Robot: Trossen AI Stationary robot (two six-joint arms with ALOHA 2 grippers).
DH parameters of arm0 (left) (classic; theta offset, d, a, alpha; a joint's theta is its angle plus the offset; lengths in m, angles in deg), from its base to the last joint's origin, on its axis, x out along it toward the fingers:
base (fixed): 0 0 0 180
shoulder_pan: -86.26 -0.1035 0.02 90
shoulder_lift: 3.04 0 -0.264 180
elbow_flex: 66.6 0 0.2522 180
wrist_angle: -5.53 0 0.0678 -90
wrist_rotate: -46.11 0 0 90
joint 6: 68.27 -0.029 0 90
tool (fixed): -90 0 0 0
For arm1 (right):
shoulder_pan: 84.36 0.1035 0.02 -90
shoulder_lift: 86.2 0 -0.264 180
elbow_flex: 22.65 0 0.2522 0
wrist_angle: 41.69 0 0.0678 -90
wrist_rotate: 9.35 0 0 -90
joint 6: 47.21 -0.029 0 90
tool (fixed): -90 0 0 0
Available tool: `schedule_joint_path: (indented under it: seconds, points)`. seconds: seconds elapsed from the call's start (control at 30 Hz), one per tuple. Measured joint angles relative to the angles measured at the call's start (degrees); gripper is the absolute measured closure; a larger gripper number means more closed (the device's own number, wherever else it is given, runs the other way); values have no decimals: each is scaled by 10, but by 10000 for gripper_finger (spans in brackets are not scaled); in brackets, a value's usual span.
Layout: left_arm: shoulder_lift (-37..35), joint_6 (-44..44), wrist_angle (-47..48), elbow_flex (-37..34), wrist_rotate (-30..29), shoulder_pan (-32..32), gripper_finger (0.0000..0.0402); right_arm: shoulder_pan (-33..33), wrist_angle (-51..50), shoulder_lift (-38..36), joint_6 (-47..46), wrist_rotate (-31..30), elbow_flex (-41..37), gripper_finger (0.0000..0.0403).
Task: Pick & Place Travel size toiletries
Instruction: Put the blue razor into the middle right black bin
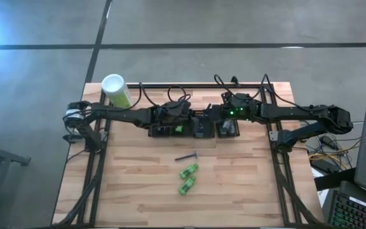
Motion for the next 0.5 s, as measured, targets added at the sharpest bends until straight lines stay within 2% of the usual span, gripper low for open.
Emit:
schedule_joint_path:
  seconds: [0.17,0.37,0.5]
  points:
    - [1,-11,4,-1,-1,0,344,0,8,8,11,1,1,371]
    - [0,6,30,0,-12,1,280,-1,-18,28,33,-2,-1,372]
    - [-4,1,111,0,-9,2,232,-1,-29,48,32,-1,-1,364]
